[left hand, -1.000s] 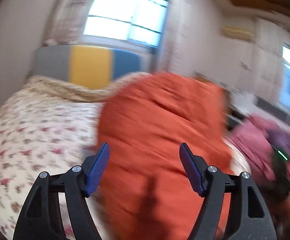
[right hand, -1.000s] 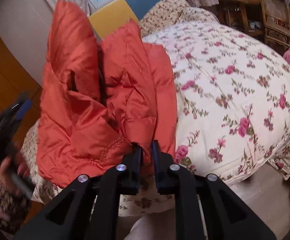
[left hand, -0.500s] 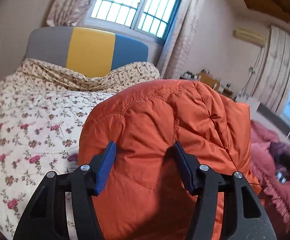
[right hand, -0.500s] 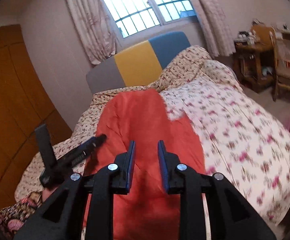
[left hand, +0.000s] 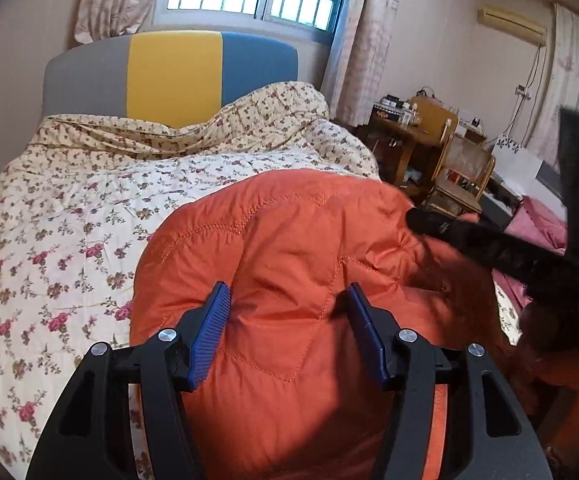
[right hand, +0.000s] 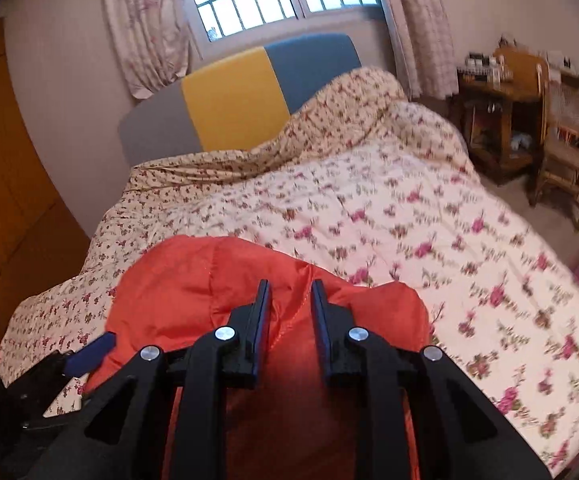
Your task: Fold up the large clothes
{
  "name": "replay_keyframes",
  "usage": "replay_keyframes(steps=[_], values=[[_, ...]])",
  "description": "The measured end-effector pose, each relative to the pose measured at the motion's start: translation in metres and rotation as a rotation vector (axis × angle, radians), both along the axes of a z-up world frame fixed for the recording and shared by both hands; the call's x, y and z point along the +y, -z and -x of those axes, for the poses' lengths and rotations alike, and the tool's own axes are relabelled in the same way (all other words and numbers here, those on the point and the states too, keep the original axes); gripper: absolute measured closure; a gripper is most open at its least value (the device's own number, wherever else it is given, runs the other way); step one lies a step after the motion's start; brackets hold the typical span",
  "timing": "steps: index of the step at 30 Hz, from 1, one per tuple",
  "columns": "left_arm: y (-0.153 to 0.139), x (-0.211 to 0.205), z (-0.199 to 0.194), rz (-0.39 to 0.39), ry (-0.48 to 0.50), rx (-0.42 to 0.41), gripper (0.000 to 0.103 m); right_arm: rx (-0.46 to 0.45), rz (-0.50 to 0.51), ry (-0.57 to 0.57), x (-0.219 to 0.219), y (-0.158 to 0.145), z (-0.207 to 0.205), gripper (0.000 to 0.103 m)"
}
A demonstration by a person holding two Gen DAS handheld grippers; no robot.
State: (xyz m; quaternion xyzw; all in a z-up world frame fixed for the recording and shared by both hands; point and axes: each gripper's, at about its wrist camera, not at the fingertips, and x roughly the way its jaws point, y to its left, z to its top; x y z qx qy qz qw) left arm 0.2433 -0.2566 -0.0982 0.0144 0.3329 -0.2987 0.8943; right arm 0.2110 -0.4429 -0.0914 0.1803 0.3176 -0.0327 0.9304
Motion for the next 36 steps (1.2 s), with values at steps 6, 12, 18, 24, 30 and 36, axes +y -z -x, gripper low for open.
replay_keyframes(steps=[6,12,18,24,30,36], values=[[0.014,-0.015,-0.005,-0.029,0.001,-0.017,0.037,0.059,-0.010,-0.006,-0.012,0.030,-0.014,0.084],[0.025,-0.019,-0.010,-0.020,-0.003,-0.021,0.036,0.083,-0.037,-0.006,-0.016,0.052,-0.018,0.084],[0.035,-0.024,-0.013,-0.023,-0.004,-0.035,0.036,0.112,-0.060,-0.005,-0.018,0.069,-0.025,0.084],[0.042,-0.029,-0.015,-0.034,-0.005,-0.050,0.035,0.126,-0.093,0.002,-0.022,0.083,-0.030,0.084],[0.049,-0.032,-0.019,-0.034,-0.006,-0.052,0.034,0.141,-0.112,0.006,-0.026,0.095,-0.037,0.084],[0.054,-0.035,-0.021,-0.037,-0.009,-0.056,0.034,0.156,-0.105,0.009,-0.024,0.103,-0.042,0.084]])
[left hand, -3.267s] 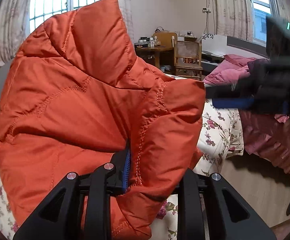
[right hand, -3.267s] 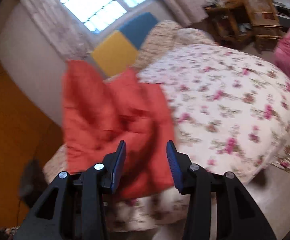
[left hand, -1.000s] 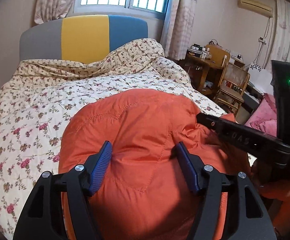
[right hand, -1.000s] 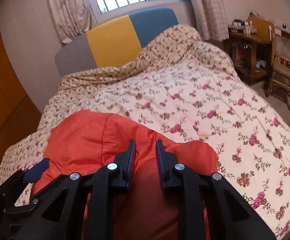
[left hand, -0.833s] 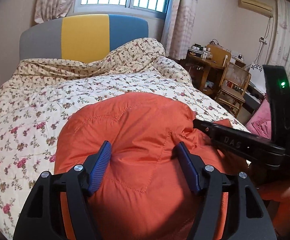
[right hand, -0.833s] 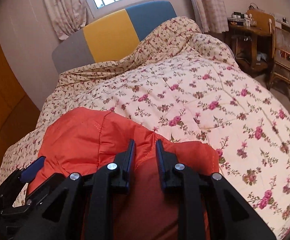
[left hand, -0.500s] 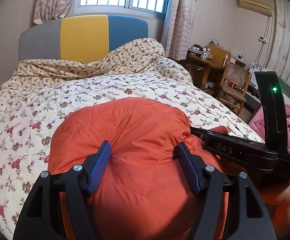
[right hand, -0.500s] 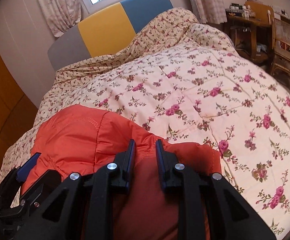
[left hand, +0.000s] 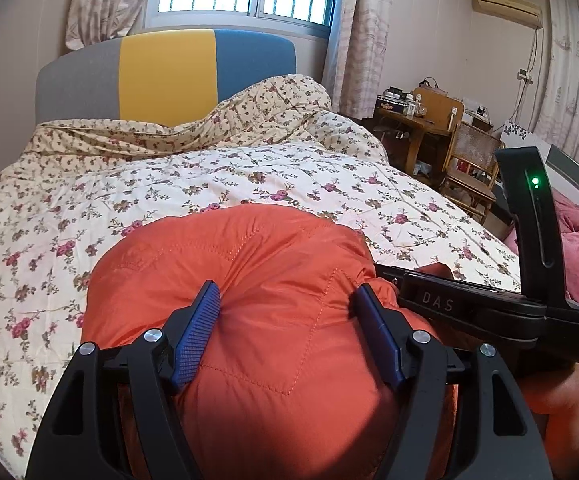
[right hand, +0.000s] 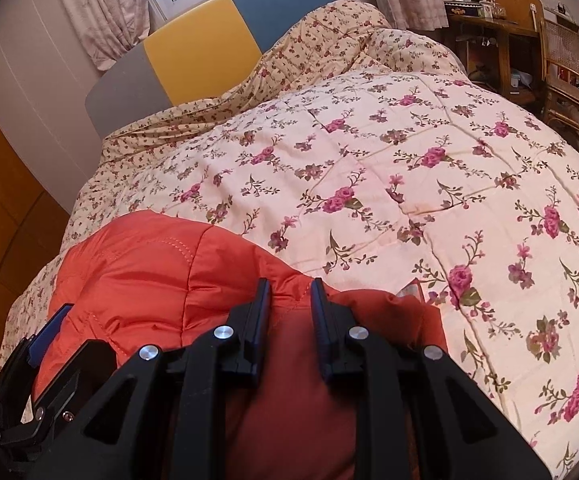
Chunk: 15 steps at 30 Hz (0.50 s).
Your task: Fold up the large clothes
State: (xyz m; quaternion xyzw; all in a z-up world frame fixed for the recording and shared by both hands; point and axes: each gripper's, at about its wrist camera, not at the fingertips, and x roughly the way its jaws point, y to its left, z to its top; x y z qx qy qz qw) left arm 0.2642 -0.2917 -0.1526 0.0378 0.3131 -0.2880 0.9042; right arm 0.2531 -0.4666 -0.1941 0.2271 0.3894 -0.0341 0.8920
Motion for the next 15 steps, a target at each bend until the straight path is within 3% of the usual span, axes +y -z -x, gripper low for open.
replay_keyframes(steps=[7,11,15], values=[[0.000,-0.005,0.002,-0.026,-0.014,-0.017,0.033,-0.028,-0.026,0.005,-0.004,0.002,0.002,0.083],[-0.015,-0.007,0.011,-0.059,0.008,-0.012,0.013,-0.110,-0.050,0.021,-0.009,-0.018,0.026,0.081],[-0.037,0.010,0.027,-0.008,-0.076,0.048,0.010,-0.180,-0.017,0.052,-0.002,-0.040,0.066,0.077]])
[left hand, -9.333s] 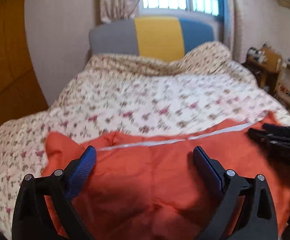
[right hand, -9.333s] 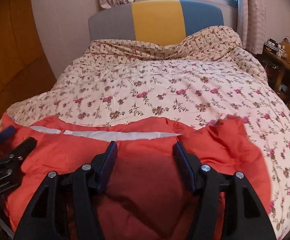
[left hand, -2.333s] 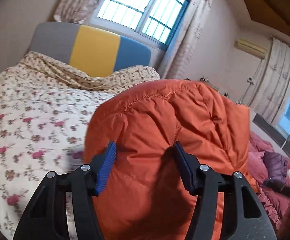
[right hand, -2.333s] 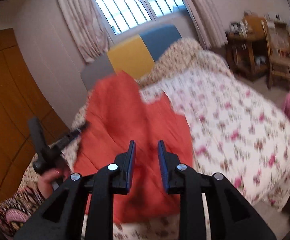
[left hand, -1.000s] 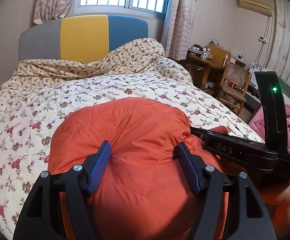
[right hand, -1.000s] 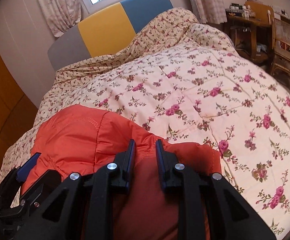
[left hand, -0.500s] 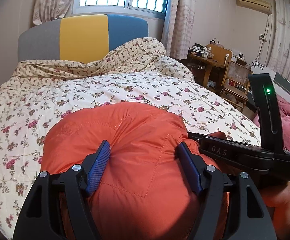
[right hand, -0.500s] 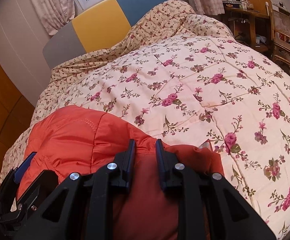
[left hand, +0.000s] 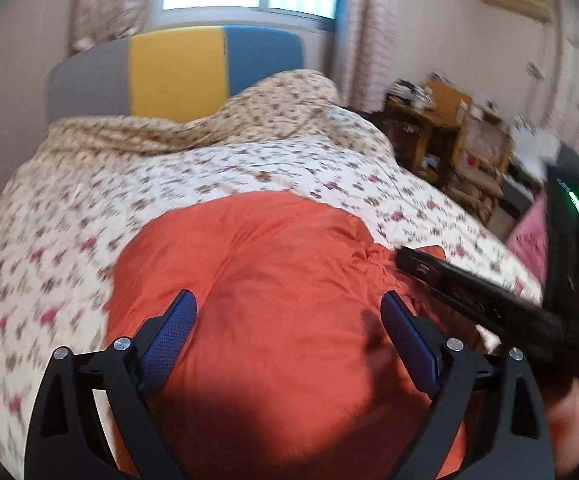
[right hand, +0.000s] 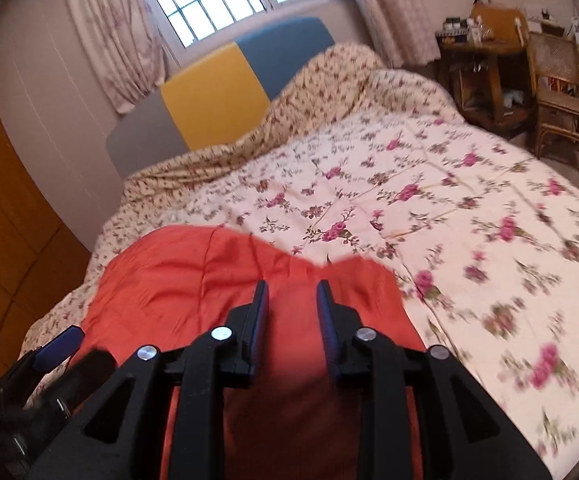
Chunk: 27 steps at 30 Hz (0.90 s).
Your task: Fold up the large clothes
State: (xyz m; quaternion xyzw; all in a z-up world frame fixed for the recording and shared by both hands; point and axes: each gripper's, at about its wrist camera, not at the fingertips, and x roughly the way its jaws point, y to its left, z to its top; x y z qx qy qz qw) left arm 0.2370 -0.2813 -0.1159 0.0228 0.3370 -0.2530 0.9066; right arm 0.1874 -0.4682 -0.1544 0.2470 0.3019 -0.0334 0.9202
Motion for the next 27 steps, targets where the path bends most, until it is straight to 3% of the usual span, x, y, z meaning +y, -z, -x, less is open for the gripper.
replay_keyframes(steps=[2,5,8,11,17,23,27], values=[[-0.003,0.008,0.008,0.027,-0.056,-0.007,0.010,-0.002,0.034,-0.004,0.006,0.000,0.010,0.076],[0.006,-0.004,0.000,-0.075,-0.122,-0.036,0.008,0.029,0.057,-0.013,0.010,0.007,0.006,0.076],[0.022,-0.015,-0.005,-0.144,-0.080,-0.116,0.003,0.055,0.054,-0.021,0.009,0.016,0.002,0.076],[0.031,-0.011,-0.012,-0.107,-0.068,-0.098,0.003,0.061,0.030,-0.021,0.006,0.026,-0.003,0.076],[0.042,-0.016,-0.013,-0.127,-0.075,-0.117,0.003,0.068,0.064,-0.001,0.010,0.029,-0.007,0.076],[0.034,-0.012,-0.002,-0.136,-0.075,-0.131,0.003,0.056,0.074,-0.008,0.012,0.022,-0.001,0.074],[0.022,0.000,0.029,-0.118,-0.059,-0.129,0.003,0.013,0.090,0.006,0.016,0.006,0.020,0.058]])
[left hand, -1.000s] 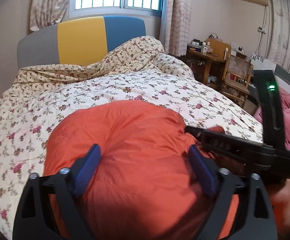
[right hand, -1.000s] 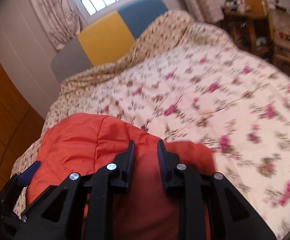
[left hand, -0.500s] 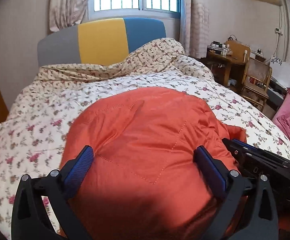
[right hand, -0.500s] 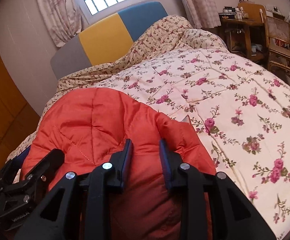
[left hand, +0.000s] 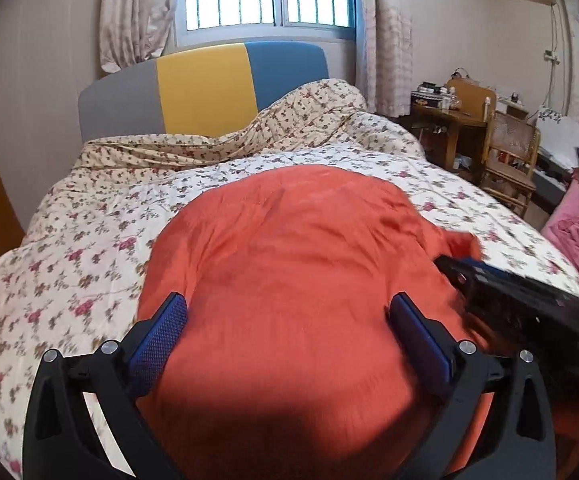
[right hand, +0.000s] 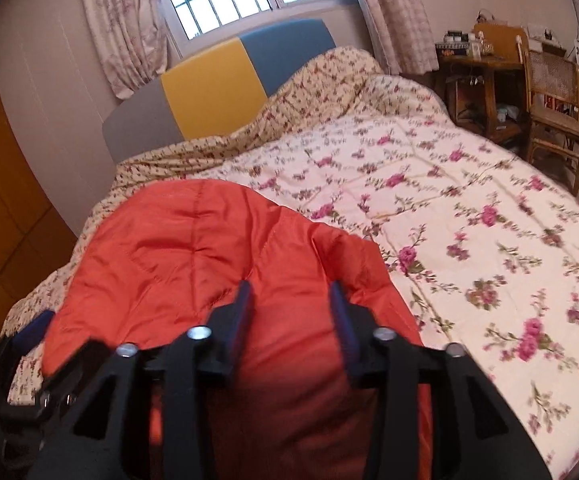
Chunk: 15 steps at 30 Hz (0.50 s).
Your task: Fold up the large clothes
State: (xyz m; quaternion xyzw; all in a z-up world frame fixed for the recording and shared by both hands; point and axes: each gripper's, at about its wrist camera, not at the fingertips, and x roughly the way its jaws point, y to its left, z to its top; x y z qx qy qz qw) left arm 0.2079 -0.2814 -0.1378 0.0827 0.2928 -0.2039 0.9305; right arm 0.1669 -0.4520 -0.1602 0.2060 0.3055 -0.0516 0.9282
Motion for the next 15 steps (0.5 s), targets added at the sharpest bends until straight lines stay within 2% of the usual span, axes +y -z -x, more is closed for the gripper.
replay_keyframes(steps=[3,7,9,12,13,15], values=[[0.001,0.011,0.020,0.008,0.016,-0.005,0.003,-0.034,0.033,0.012,0.007,-0.008,0.018,0.058],[0.015,0.011,0.029,-0.013,0.029,-0.049,0.003,-0.058,0.112,0.011,0.018,0.007,0.026,0.057],[0.020,0.009,0.031,-0.030,0.035,-0.077,0.003,-0.052,0.099,0.008,0.015,0.008,0.025,0.055],[0.020,0.008,0.031,-0.024,0.046,-0.047,0.003,-0.009,0.091,0.013,0.012,0.000,0.025,0.048],[0.017,0.010,0.032,-0.025,0.054,-0.028,0.003,0.002,0.080,0.019,0.010,-0.003,0.028,0.040],[0.011,0.018,0.032,-0.012,0.053,0.039,0.003,0.001,0.011,0.023,0.001,-0.010,0.041,0.037]])
